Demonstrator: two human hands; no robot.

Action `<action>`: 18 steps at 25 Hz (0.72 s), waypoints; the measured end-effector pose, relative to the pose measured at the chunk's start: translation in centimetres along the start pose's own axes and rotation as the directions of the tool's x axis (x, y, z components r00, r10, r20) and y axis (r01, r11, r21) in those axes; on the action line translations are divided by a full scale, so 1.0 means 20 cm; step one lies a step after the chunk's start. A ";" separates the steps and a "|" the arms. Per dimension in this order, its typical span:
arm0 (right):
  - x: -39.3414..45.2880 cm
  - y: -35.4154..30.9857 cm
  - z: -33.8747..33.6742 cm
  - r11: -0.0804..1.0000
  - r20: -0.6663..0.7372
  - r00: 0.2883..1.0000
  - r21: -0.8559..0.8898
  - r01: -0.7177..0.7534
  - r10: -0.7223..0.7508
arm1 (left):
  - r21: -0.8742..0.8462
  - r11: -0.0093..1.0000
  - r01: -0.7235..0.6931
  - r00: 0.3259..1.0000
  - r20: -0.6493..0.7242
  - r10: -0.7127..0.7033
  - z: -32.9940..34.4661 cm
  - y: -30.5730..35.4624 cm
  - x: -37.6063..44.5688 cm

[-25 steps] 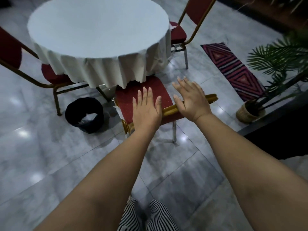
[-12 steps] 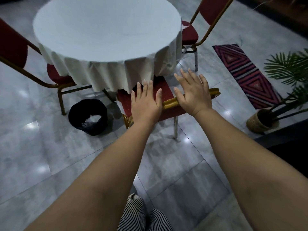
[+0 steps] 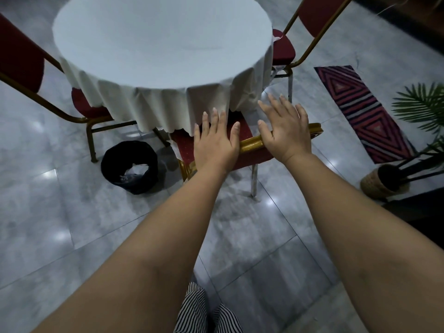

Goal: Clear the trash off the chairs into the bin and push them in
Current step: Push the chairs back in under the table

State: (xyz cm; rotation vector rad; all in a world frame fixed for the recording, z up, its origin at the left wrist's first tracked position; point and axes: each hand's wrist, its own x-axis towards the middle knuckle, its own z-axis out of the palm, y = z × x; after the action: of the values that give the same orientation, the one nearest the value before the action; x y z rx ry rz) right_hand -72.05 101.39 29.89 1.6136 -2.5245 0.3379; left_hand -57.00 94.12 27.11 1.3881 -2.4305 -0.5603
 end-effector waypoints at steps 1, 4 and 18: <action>0.01 0.00 0.00 1.000 0.003 1.000 0.000 -0.007 0.007 | 0.000 1.000 0.005 1.000 -0.001 -0.005 0.00 0.00 0.01; 0.03 -0.01 0.00 1.000 0.008 1.000 0.000 -0.030 0.030 | -0.008 1.000 0.006 1.000 0.016 -0.006 0.00 -0.01 0.04; 0.07 -0.37 0.00 0.988 0.171 0.981 -0.135 -0.072 0.095 | -0.053 0.996 -0.075 0.973 0.217 0.084 -0.15 -0.50 -0.06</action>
State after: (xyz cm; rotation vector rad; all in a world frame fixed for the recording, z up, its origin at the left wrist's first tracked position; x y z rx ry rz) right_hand -65.82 97.20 31.07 1.5567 -2.6865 0.0394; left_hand -47.44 89.99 25.04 1.2642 -2.6135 -0.7800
